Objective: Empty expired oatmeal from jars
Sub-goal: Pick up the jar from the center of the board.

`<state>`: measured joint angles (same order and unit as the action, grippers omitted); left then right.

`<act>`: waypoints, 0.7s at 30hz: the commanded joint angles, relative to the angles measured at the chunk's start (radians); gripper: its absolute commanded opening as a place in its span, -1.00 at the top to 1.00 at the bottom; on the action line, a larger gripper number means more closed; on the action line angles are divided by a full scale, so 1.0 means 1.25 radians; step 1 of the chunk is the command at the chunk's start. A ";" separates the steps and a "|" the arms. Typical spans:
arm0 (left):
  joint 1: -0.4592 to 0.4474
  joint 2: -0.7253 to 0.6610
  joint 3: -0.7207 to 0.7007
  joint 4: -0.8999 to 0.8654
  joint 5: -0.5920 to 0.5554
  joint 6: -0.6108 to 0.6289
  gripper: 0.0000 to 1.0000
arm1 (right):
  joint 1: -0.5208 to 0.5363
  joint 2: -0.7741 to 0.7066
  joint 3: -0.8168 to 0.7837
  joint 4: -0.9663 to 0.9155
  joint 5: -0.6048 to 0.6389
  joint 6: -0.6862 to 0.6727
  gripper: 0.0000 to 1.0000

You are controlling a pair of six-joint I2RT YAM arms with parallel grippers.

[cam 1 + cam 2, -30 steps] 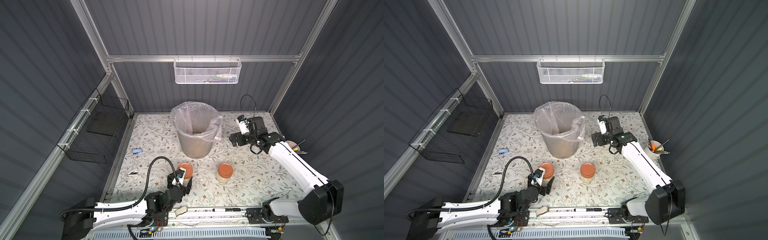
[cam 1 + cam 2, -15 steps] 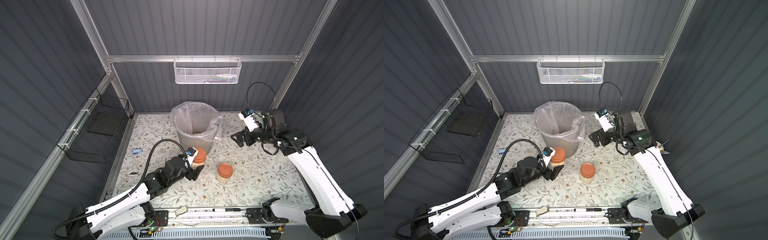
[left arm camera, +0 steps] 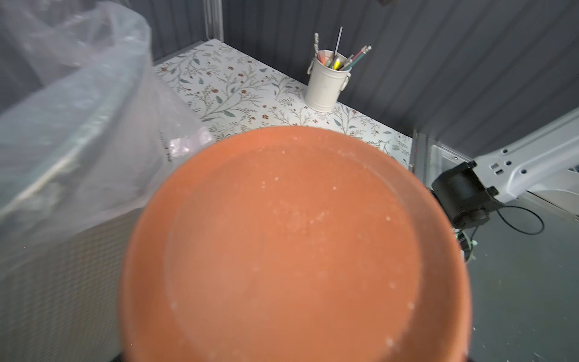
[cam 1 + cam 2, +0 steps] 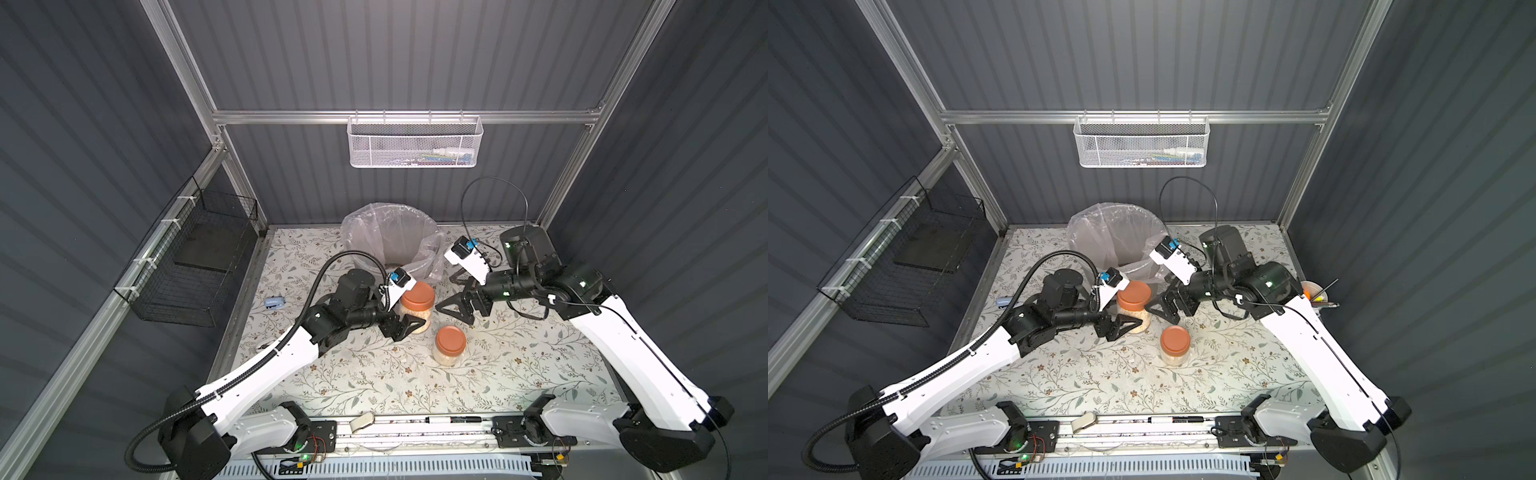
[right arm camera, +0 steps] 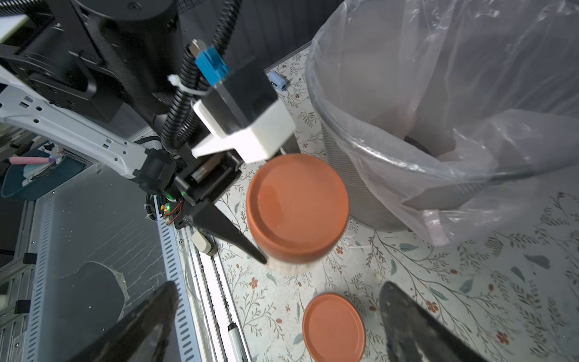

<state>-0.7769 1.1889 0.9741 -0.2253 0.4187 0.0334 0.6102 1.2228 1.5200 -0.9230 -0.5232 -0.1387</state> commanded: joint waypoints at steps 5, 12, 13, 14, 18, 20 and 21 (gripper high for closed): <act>0.002 0.012 0.079 0.055 0.116 0.057 0.52 | 0.018 0.066 0.000 0.077 0.025 0.059 -0.98; 0.003 0.048 0.097 0.088 0.151 0.069 0.52 | 0.029 0.090 -0.008 0.041 0.048 0.054 -0.98; 0.003 0.054 0.099 0.093 0.155 0.069 0.52 | 0.030 0.089 -0.011 0.041 0.050 0.056 -0.98; 0.003 0.060 0.102 0.097 0.158 0.069 0.53 | 0.030 0.087 -0.012 0.042 0.050 0.060 -0.98; 0.011 0.076 0.115 0.093 0.167 0.076 0.54 | 0.034 0.083 -0.023 0.031 0.048 0.061 -0.98; 0.017 0.077 0.116 0.091 0.171 0.078 0.54 | 0.034 0.076 -0.028 0.023 0.060 0.062 -0.98; 0.018 0.077 0.114 0.092 0.172 0.079 0.55 | 0.034 0.069 -0.031 0.022 0.065 0.061 -0.98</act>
<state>-0.7654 1.3029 1.0492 -0.2161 0.5743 0.1059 0.6487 1.3365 1.4998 -0.8585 -0.4610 -0.0696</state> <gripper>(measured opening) 0.864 0.990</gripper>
